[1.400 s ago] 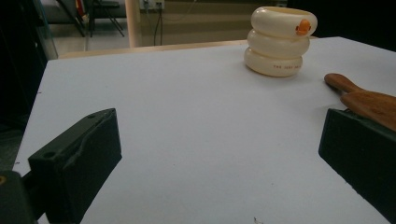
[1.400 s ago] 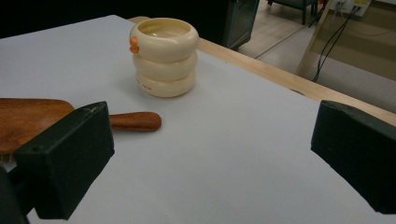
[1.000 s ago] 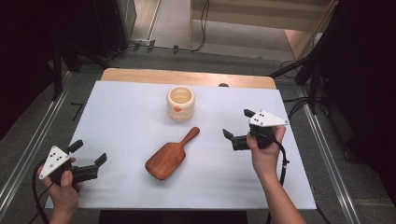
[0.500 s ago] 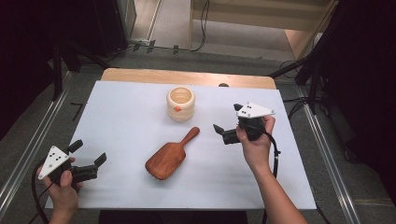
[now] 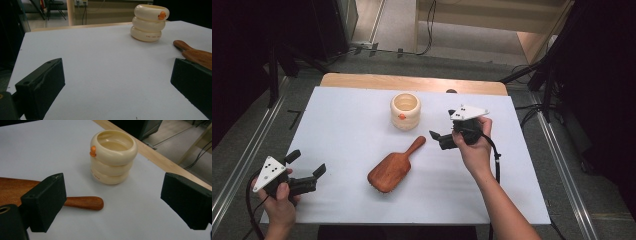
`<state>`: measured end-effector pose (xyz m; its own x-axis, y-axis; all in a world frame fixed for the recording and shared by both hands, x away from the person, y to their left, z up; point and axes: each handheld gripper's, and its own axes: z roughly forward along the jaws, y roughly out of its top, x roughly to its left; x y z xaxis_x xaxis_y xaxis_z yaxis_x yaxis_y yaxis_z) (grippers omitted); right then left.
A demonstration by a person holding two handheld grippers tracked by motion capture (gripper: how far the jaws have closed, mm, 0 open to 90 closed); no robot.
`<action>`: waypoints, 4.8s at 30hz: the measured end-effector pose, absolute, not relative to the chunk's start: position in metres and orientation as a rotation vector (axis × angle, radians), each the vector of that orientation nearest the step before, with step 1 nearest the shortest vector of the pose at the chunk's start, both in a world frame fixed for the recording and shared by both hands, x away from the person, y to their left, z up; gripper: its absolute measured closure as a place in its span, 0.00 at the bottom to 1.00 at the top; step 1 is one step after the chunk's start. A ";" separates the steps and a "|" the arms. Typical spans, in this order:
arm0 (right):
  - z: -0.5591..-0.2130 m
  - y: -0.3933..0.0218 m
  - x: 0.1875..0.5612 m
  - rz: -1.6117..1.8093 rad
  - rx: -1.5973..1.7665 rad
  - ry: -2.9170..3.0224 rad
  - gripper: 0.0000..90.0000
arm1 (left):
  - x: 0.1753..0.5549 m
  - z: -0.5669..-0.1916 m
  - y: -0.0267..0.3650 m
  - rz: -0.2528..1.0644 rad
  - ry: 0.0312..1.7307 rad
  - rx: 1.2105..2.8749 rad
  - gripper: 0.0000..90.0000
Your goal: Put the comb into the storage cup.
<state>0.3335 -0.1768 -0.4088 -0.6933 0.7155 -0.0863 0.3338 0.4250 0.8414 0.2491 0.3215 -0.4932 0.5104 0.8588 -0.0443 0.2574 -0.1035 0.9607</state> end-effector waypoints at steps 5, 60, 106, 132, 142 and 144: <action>-0.414 -0.163 0.342 1.113 0.873 2.291 0.38 | 0.249 -0.493 0.322 0.673 0.968 1.638 0.00; -0.476 -0.099 0.415 0.793 0.818 2.791 0.98 | 0.250 -0.493 0.322 0.665 0.950 1.644 0.00; -0.484 -0.118 0.357 0.732 0.674 2.945 0.98 | 0.249 -0.494 0.321 0.675 0.955 1.652 0.00; -0.461 -0.132 0.320 0.822 0.620 2.898 0.30 | 0.249 -0.494 0.320 0.675 0.952 1.654 0.00; -0.470 -0.121 0.311 0.837 0.582 2.945 0.00 | 0.249 -0.494 0.320 0.676 0.952 1.653 0.00; -0.472 -0.118 0.312 0.839 0.600 2.964 0.00 | 0.249 -0.494 0.320 0.675 0.953 1.652 0.00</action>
<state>0.3122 -0.1183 -0.4719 -0.9269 0.3620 0.0992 0.3603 0.7841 0.5054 0.2493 0.3202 -0.4937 0.5209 0.8530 -0.0318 0.2528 -0.1185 0.9602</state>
